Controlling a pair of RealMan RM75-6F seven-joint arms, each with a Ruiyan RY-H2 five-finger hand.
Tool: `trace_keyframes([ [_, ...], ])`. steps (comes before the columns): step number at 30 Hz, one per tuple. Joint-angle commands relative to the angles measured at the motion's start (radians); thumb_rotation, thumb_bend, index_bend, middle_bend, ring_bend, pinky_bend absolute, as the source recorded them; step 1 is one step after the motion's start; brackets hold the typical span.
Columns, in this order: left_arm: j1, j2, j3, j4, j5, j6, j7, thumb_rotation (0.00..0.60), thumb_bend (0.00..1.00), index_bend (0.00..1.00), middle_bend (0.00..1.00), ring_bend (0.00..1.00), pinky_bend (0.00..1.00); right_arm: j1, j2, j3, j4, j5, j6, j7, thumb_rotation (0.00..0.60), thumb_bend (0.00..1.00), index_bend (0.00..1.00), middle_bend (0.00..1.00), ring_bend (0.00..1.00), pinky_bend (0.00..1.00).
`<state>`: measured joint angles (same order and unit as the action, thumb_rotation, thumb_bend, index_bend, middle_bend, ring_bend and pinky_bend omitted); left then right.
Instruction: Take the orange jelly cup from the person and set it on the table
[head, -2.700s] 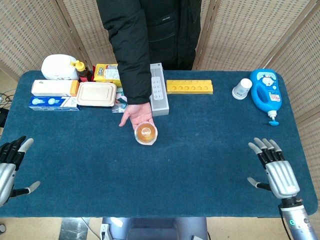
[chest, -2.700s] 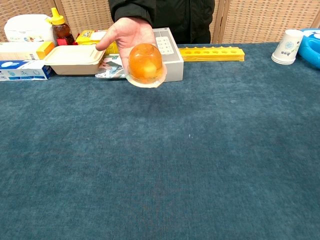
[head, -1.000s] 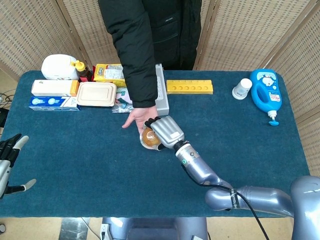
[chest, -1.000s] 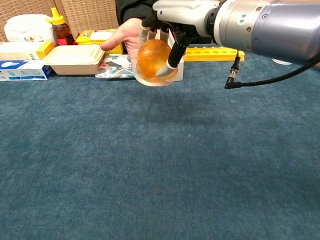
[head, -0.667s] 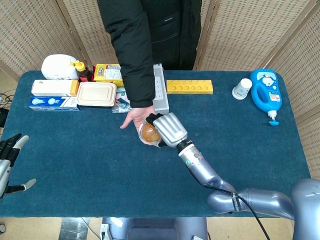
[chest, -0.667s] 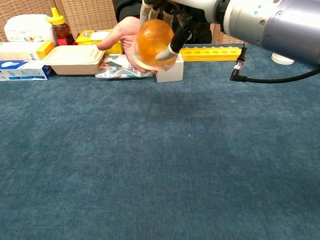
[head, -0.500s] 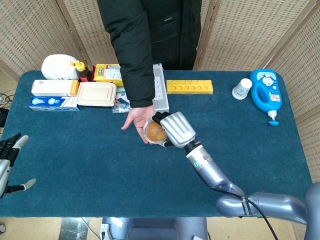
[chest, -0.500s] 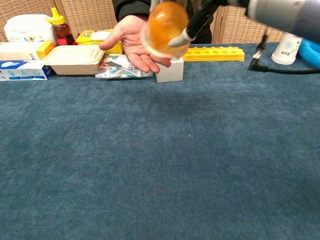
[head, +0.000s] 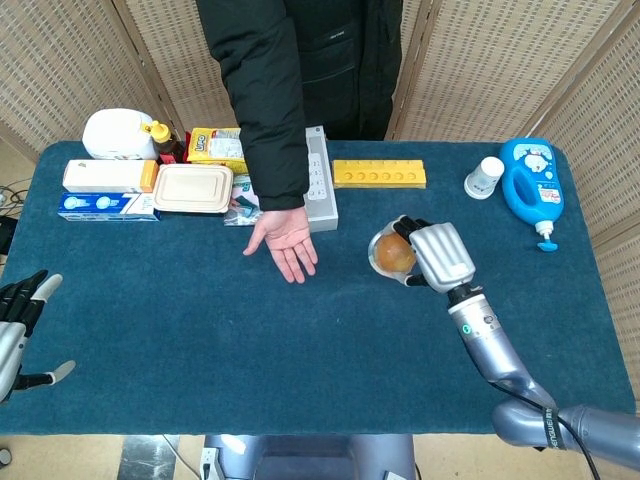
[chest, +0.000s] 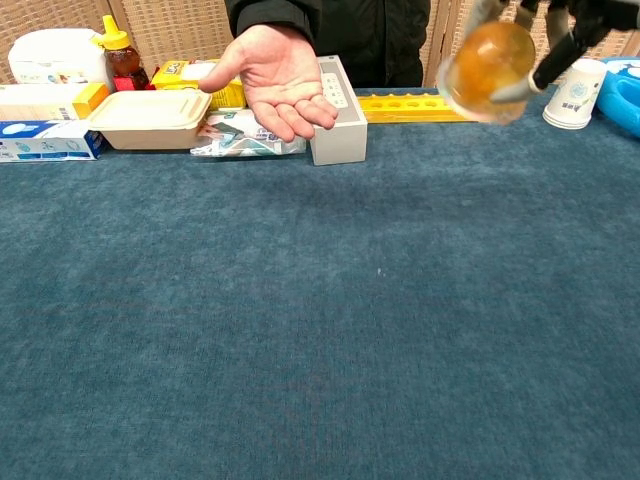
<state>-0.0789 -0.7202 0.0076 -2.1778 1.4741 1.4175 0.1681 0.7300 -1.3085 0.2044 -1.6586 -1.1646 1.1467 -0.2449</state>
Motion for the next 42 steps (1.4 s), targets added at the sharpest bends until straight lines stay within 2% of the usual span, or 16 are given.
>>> trace_keyframes([
  [1, 0.001, -0.002, 0.000, 0.000, -0.003, 0.002, 0.004, 0.600, 0.02, 0.00, 0.00, 0.00, 0.01, -0.006, -0.075, -0.030, 0.126, 0.038, -0.072, 0.048, 0.600, 0.41, 0.58, 0.55, 0.50, 0.62],
  [9, -0.001, -0.005, -0.003, -0.002, -0.015, 0.000, 0.011, 0.600, 0.02, 0.00, 0.00, 0.00, 0.01, 0.003, -0.200, -0.046, 0.320, 0.081, -0.178, 0.094, 0.600, 0.40, 0.58, 0.53, 0.47, 0.58],
  [11, -0.002, -0.005, -0.003, -0.002, -0.018, -0.002, 0.012, 0.600, 0.02, 0.00, 0.00, 0.00, 0.01, 0.001, -0.215, -0.049, 0.347, 0.078, -0.190, 0.105, 0.600, 0.40, 0.54, 0.50, 0.43, 0.56],
  [15, -0.004, -0.007, -0.002, -0.003, -0.018, -0.007, 0.018, 0.600, 0.02, 0.00, 0.00, 0.00, 0.01, -0.005, -0.217, -0.065, 0.370, 0.065, -0.242, 0.150, 0.600, 0.32, 0.16, 0.20, 0.20, 0.36],
  [16, -0.004, -0.008, -0.002, -0.003, -0.019, -0.006, 0.020, 0.600, 0.02, 0.00, 0.00, 0.00, 0.01, -0.007, -0.207, -0.069, 0.366, 0.057, -0.257, 0.168, 0.600, 0.30, 0.10, 0.14, 0.15, 0.31],
  [18, -0.004, -0.009, -0.003, -0.004, -0.020, -0.005, 0.023, 0.600, 0.02, 0.00, 0.00, 0.00, 0.01, -0.012, -0.191, -0.070, 0.352, 0.039, -0.264, 0.192, 0.600, 0.28, 0.08, 0.10, 0.11, 0.26],
  [23, -0.004, -0.011, -0.001, -0.006, -0.017, -0.005, 0.030, 0.600, 0.02, 0.00, 0.00, 0.00, 0.01, -0.045, -0.129, -0.074, 0.275, -0.023, -0.202, 0.206, 0.600, 0.26, 0.07, 0.07, 0.08, 0.21],
  [28, 0.001, -0.008, 0.000, -0.006, -0.010, 0.005, 0.019, 0.600, 0.02, 0.00, 0.00, 0.00, 0.01, -0.112, -0.029, -0.092, 0.147, -0.095, -0.097, 0.225, 0.600, 0.25, 0.07, 0.07, 0.08, 0.17],
  [34, 0.008, -0.006, 0.007, -0.004, 0.017, 0.013, 0.013, 0.600, 0.02, 0.00, 0.00, 0.00, 0.01, -0.249, 0.116, -0.170, -0.003, -0.237, 0.085, 0.261, 0.600, 0.07, 0.07, 0.07, 0.05, 0.07],
  [38, 0.016, -0.008, 0.016, -0.004, 0.043, 0.022, 0.020, 0.600, 0.02, 0.00, 0.00, 0.00, 0.01, -0.353, 0.174, -0.228, -0.039, -0.326, 0.232, 0.236, 0.600, 0.02, 0.08, 0.07, 0.02, 0.04],
  [42, 0.025, -0.014, 0.029, -0.003, 0.073, 0.026, 0.041, 0.600, 0.02, 0.00, 0.00, 0.00, 0.01, -0.453, 0.181, -0.260, -0.031, -0.379, 0.372, 0.181, 0.600, 0.00, 0.09, 0.07, 0.00, 0.02],
])
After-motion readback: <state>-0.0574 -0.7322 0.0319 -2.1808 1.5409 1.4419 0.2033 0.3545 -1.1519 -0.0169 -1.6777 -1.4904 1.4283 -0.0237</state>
